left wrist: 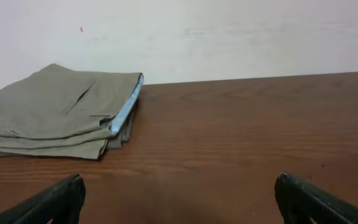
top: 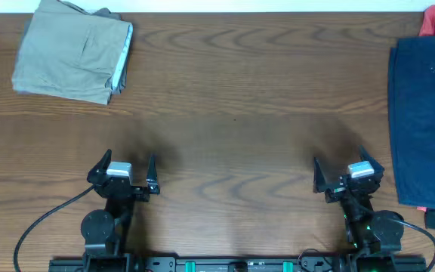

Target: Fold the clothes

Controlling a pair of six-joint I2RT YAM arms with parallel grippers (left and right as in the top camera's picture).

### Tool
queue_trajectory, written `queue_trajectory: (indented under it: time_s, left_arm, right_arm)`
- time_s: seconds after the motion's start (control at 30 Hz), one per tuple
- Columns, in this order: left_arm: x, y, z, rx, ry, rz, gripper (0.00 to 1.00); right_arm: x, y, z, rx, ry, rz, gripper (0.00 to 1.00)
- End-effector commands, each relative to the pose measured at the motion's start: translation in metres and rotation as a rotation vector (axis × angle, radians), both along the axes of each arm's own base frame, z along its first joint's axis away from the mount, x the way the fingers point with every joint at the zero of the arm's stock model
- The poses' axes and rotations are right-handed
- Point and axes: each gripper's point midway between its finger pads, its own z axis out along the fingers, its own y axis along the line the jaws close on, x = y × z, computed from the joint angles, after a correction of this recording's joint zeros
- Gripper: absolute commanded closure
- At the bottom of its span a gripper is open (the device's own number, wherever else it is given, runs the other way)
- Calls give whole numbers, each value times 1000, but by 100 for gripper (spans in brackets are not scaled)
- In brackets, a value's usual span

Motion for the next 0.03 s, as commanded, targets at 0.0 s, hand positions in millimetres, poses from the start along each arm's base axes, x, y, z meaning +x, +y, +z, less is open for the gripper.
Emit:
queue_trajectory:
  time_s: [0.0]
  left_arm:
    - [-1, -1, -16, 8, 47, -6, 2]
  right_arm:
    - [0, 0, 0, 10, 0, -5, 1]
